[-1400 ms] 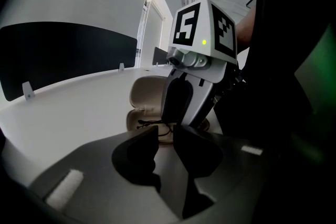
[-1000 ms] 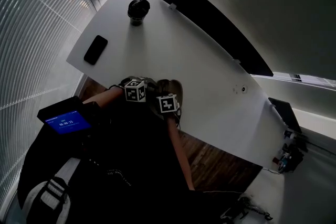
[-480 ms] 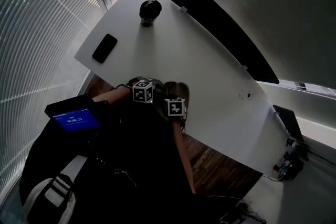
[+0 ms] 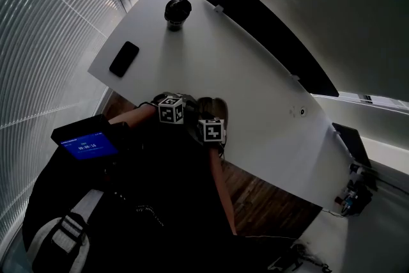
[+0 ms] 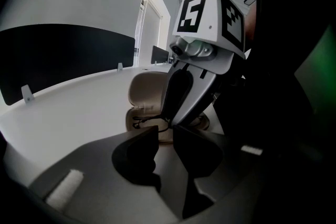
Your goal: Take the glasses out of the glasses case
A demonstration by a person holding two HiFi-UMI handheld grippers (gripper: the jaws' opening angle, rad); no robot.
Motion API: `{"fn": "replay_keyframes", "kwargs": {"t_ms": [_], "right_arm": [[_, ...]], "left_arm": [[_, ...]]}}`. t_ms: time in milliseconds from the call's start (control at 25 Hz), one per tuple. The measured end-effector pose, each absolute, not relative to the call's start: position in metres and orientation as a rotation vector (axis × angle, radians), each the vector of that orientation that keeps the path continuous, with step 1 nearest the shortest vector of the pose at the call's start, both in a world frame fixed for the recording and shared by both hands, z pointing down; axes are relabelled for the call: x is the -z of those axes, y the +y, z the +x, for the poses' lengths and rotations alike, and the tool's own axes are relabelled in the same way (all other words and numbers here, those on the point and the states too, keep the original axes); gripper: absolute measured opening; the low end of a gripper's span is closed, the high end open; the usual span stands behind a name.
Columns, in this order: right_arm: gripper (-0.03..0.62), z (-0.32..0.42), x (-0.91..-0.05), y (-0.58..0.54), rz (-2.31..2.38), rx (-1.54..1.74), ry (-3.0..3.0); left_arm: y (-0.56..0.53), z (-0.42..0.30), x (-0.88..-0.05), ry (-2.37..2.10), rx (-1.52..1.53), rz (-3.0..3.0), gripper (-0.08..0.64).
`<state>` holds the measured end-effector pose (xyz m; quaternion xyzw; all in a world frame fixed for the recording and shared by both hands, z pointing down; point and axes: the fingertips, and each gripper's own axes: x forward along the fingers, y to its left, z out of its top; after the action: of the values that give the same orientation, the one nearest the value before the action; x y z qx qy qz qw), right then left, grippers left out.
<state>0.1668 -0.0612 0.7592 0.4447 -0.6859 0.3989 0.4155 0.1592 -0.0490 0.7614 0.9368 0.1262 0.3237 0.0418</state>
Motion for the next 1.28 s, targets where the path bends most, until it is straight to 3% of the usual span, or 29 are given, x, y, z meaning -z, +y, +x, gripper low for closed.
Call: {"fn": "replay_keyframes", "kwargs": {"t_ms": [320, 560, 760, 1000, 1280], "right_arm": [[0.104, 0.180, -0.726, -0.065, 1.253, -1.036, -1.793], [0.104, 0.196, -0.648, -0.076, 1.441, -1.104, -1.983], [0.104, 0.262, -0.611, -0.070, 1.657, -1.047, -1.938], [0.104, 0.344, -0.669, -0.024, 1.703, -1.095, -1.638], [0.104, 0.357, -0.741, 0.018, 1.479, -1.062, -1.429]], "left_arm": [[-0.049, 0.157, -0.762, 0.377, -0.995, 2.872, 0.097], [-0.049, 0.160, -0.761, 0.375, -1.011, 2.893, 0.097], [-0.047, 0.159, -0.764, 0.374, -1.020, 2.895, 0.097], [-0.049, 0.155, -0.764, 0.364, -1.026, 2.894, 0.097], [-0.050, 0.159, -0.764, 0.362, -1.022, 2.896, 0.095]]}}
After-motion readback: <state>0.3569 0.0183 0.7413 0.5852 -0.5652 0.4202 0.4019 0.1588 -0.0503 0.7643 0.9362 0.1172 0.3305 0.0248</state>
